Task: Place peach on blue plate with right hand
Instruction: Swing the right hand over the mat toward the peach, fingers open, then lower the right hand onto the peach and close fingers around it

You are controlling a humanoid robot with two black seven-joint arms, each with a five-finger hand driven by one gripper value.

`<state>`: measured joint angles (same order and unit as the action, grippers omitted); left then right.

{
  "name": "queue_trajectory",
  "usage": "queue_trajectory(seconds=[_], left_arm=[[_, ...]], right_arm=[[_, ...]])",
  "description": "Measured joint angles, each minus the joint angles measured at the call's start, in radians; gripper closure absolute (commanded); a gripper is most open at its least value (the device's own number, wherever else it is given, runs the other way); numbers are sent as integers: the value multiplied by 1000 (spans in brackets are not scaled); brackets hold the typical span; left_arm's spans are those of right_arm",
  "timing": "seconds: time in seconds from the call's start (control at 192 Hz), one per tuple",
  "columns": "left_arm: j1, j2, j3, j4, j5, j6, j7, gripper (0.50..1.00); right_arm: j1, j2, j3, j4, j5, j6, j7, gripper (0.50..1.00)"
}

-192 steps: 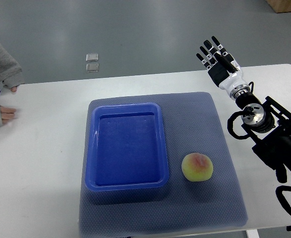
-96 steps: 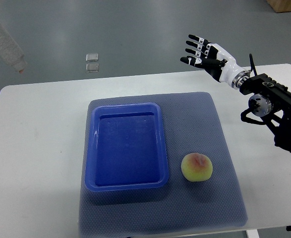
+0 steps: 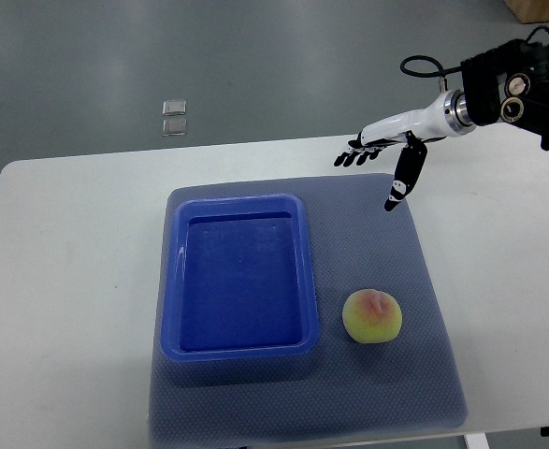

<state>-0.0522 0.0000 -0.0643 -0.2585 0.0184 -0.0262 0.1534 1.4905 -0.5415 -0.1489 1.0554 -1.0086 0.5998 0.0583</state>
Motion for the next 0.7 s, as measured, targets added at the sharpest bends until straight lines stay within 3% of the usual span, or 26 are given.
queue_trajectory(seconds=[0.333, 0.536, 0.702], left_arm=[[0, 0, 0, 1, -1, 0, 0, 500], [0, 0, 0, 1, 0, 0, 0, 500], [0, 0, 0, 1, 0, 0, 0, 500]], right_arm=[[415, -64, -199, 338, 323, 11, -79, 568], [454, -108, -224, 412, 339, 11, -81, 570], [394, -148, -230, 471, 341, 11, -77, 570]])
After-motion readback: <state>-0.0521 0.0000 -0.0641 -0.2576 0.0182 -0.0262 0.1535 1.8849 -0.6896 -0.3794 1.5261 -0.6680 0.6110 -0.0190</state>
